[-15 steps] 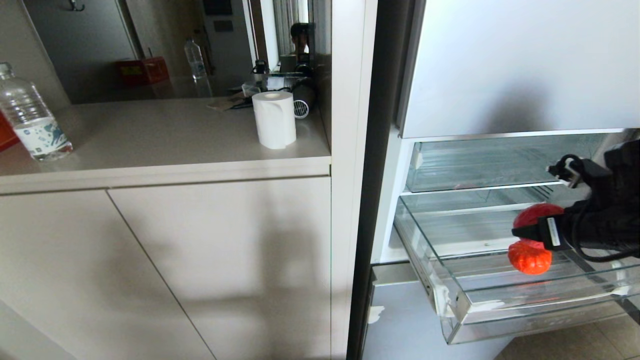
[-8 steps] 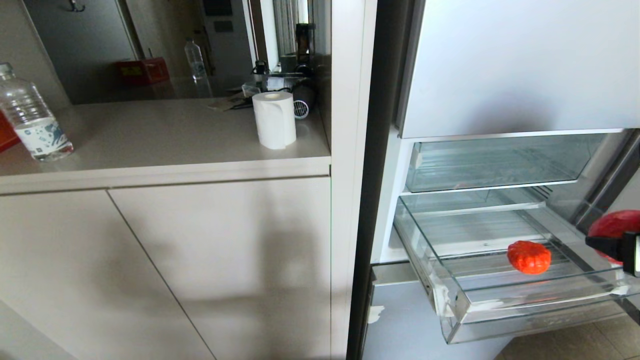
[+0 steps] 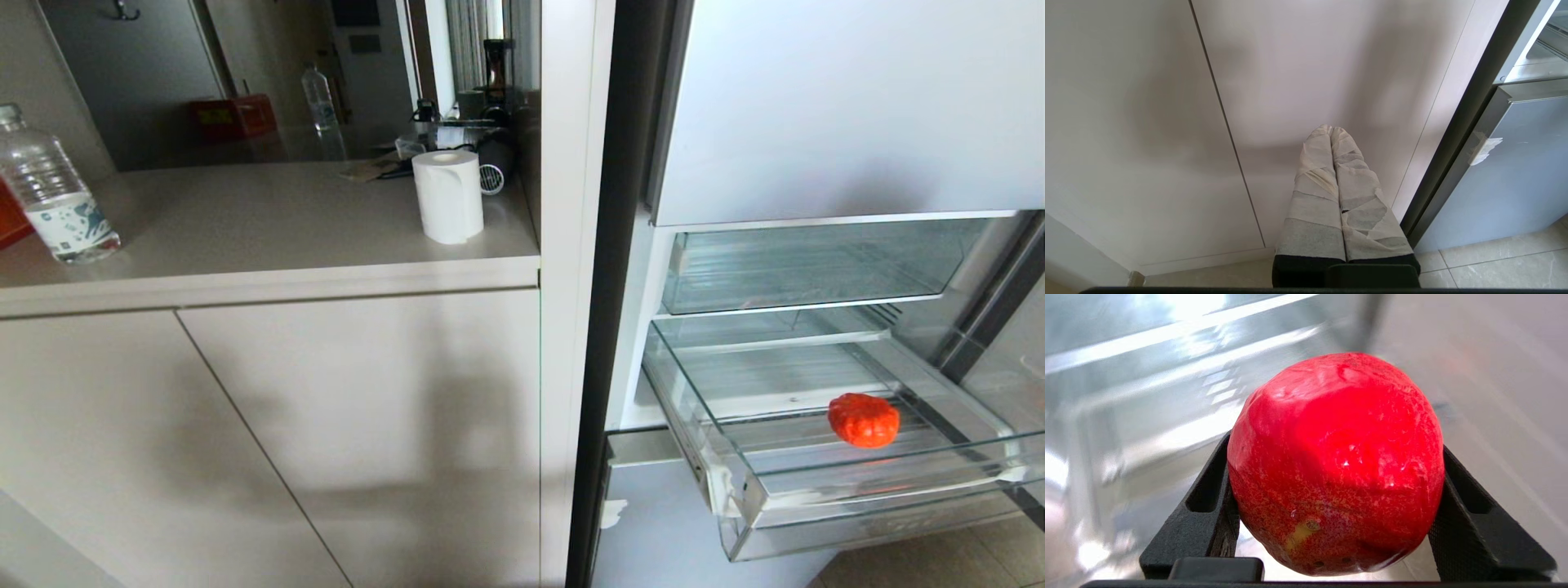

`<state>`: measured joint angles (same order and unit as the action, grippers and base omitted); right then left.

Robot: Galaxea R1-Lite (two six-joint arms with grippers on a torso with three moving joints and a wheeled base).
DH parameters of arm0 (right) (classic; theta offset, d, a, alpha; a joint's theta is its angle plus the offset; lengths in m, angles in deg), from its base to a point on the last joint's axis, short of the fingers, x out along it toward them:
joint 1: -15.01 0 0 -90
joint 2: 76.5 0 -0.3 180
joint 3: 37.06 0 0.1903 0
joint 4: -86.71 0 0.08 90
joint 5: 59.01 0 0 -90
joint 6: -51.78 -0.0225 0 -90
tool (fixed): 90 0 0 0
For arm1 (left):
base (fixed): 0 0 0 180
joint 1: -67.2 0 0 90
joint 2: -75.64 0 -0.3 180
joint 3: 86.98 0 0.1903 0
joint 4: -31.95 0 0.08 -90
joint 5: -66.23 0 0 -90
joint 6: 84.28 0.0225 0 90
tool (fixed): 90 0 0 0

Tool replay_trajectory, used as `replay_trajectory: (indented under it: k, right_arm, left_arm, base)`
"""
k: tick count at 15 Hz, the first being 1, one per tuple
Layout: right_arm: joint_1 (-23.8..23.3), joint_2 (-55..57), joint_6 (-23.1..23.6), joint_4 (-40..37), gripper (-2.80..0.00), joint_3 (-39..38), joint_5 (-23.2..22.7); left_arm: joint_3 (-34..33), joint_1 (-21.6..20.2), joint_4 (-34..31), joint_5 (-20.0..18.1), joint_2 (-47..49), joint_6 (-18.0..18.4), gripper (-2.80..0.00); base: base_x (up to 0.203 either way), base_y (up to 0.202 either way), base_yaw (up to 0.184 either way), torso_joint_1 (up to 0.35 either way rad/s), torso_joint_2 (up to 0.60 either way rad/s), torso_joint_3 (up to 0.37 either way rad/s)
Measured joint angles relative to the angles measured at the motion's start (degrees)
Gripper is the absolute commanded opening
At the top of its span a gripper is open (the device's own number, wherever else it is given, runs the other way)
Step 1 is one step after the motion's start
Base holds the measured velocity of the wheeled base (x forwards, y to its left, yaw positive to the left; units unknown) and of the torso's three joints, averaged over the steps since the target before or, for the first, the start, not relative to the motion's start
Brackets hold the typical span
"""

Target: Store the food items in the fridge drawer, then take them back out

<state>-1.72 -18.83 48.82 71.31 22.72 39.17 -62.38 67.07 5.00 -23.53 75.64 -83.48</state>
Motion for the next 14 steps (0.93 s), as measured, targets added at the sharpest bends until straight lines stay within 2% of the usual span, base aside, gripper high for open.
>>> replay_trajectory:
  k: [3,5,7,9,11,14]
  right_arm:
    - [-9.12,-2.99,-2.18,0.08,-2.80,0.20,-1.17]
    - [-19.40,-3.78,-2.77,1.64,-2.80,0.88,-3.72]
    - [-31.68,-3.73,-3.84,4.81,-2.80,1.84,-6.26]
    - [-44.27,-2.93,-6.24,7.92,-2.80,3.62,-9.99]
    - [-56.99,-1.29,-10.14,9.56,-2.80,6.75,-16.67]
    - [-70.60,3.20,-15.89,10.83,-2.80,13.53,-25.48]
  left_arm:
    - [0.00,0.00,0.00,0.00,0.00,0.02,-2.80]
    - [0.00,0.00,0.00,0.00,0.00,0.05,-2.80]
    - [0.00,0.00,0.00,0.00,0.00,0.02,-2.80]
    - [0.00,0.00,0.00,-0.02,0.00,0.03,-2.80]
    - [0.00,0.00,0.00,0.00,0.00,0.02,-2.80]
    - [0.00,0.00,0.00,-0.01,0.00,0.02,-2.80]
  base:
    - [0.000,0.000,0.000,0.000,0.00,0.000]
    - [0.000,0.000,0.000,0.000,0.00,0.000]
    - [0.000,0.000,0.000,0.000,0.00,0.000]
    - [0.000,0.000,0.000,0.000,0.00,0.000]
    - [0.000,0.000,0.000,0.000,0.00,0.000]
    - [0.000,0.000,0.000,0.000,0.00,0.000]
